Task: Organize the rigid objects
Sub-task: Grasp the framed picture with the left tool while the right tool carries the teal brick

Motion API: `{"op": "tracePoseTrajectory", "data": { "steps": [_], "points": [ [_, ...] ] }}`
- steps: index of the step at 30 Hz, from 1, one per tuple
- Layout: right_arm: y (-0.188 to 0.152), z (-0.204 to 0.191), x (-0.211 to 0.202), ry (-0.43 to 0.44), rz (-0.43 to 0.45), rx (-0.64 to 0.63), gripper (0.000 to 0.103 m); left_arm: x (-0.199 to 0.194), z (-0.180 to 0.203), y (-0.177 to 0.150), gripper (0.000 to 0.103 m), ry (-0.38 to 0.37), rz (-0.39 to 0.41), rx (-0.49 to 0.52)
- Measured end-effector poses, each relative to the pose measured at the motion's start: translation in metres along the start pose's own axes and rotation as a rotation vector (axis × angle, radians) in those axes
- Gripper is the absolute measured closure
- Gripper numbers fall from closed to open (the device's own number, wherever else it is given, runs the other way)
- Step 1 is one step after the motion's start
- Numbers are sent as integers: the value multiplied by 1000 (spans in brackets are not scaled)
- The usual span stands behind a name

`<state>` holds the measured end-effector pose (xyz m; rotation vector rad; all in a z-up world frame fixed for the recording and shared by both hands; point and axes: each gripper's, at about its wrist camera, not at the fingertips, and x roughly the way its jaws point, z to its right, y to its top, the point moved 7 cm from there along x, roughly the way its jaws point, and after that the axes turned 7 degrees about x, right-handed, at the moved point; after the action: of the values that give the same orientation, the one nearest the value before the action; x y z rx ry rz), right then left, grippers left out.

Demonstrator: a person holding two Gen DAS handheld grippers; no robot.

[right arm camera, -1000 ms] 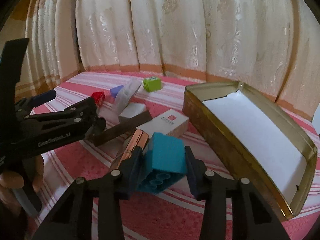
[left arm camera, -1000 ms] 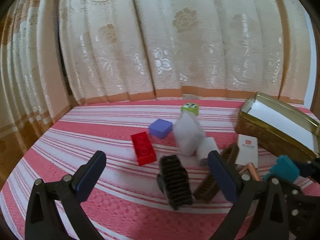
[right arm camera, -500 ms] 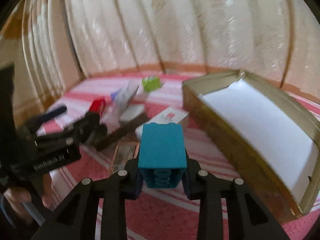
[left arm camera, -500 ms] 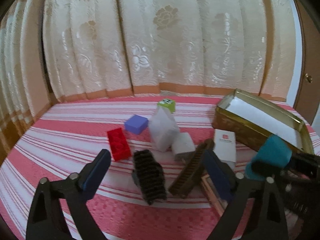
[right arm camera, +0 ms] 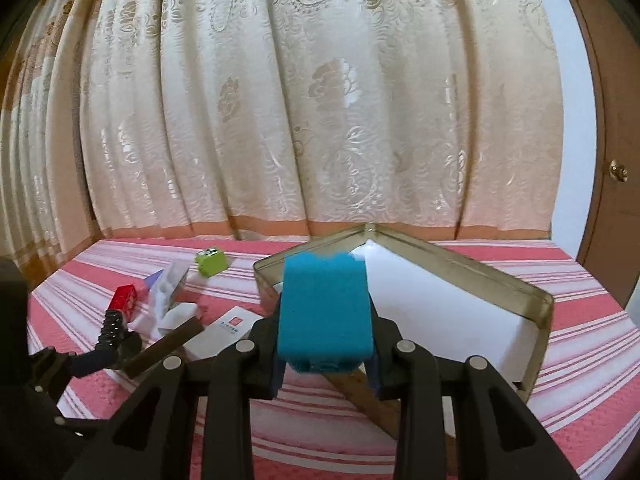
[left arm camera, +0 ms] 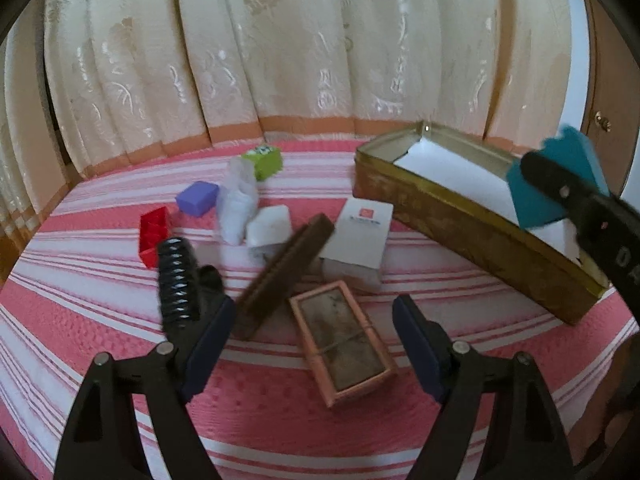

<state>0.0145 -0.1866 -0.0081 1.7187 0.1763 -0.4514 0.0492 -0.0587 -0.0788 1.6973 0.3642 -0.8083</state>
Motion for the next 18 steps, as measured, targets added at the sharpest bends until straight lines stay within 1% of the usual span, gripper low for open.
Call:
{"op": "tracePoseTrajectory", "data": {
  "steps": [2,4,6,9,10,12,18],
  "points": [
    [0,0,-3,-10,17,-11,69,7,2,-3,32,-7,-39,-12],
    [2,1,-5,-10,26,-13,69,16,2,-7,46,-15,-86,-38],
    [1,2,-3,-9,20,-9,69,22,3,-11,49,-60,-121,-82],
    [1,3,-3,-13,15,-4,69,23,6,-12,50,-49,-124,-81],
    [1,4,-3,-13,14,-1,69,24,6,-12,53,-49,-124,-80],
    [1,4,-2,-14,14,1,69,24,5,-11,56,-64,-119,-91],
    [0,5,-2,-15,14,0,69,21,0,-11,57,-100,-97,-135]
  ]
}}
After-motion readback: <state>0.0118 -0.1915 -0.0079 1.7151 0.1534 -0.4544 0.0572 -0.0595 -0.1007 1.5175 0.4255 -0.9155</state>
